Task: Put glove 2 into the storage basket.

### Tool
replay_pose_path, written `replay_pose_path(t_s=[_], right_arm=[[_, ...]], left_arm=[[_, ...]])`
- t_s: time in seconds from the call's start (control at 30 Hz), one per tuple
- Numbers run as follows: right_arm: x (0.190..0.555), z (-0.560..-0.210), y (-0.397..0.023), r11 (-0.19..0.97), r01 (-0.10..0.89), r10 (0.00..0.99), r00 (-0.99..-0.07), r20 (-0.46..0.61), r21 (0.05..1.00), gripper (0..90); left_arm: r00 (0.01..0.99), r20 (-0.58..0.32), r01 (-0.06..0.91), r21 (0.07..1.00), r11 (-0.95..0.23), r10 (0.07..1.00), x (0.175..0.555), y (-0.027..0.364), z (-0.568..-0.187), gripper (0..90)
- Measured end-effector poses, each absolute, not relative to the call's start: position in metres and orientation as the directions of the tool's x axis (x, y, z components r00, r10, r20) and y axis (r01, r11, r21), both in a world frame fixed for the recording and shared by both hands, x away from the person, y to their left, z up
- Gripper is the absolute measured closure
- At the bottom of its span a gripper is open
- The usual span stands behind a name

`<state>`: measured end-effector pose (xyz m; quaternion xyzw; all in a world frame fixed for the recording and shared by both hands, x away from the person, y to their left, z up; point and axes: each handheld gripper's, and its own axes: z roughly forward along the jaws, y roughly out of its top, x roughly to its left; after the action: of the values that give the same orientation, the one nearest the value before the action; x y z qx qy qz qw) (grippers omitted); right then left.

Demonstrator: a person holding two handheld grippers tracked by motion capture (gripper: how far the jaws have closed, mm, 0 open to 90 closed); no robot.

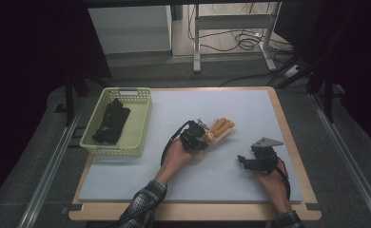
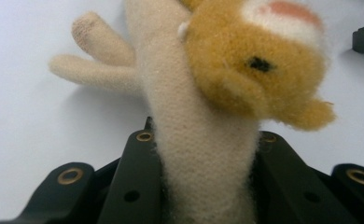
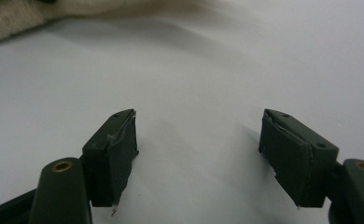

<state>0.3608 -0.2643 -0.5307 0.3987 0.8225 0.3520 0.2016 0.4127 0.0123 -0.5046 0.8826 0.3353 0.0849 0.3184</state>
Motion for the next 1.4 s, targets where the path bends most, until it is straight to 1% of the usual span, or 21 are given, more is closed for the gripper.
replay_pose_path(t_s=[0.47,0.7,1.0,1.4], right_arm=[[0.361,-0.531,-0.264,0.434,0.513,0.799,-0.599,-0.054,0.74,26.5],[0.361,-0.531,-0.264,0.433,0.516,0.801,-0.597,-0.052,0.739,26.2],[0.361,-0.531,-0.264,0.432,0.515,0.801,-0.596,-0.053,0.741,25.7],[0.361,-0.531,-0.264,0.431,0.515,0.803,-0.594,-0.054,0.74,25.3]], left_arm=[[0.72,-0.076,0.556,0.658,-0.508,0.69,0.408,0.041,-0.47,73.9],[0.693,-0.062,0.566,0.664,-0.488,0.719,0.407,0.06,-0.452,73.7],[0.646,-0.043,0.585,0.669,-0.458,0.762,0.407,0.095,-0.428,73.5],[0.545,-0.001,0.618,0.677,-0.4,0.839,0.406,0.151,-0.401,73.1]])
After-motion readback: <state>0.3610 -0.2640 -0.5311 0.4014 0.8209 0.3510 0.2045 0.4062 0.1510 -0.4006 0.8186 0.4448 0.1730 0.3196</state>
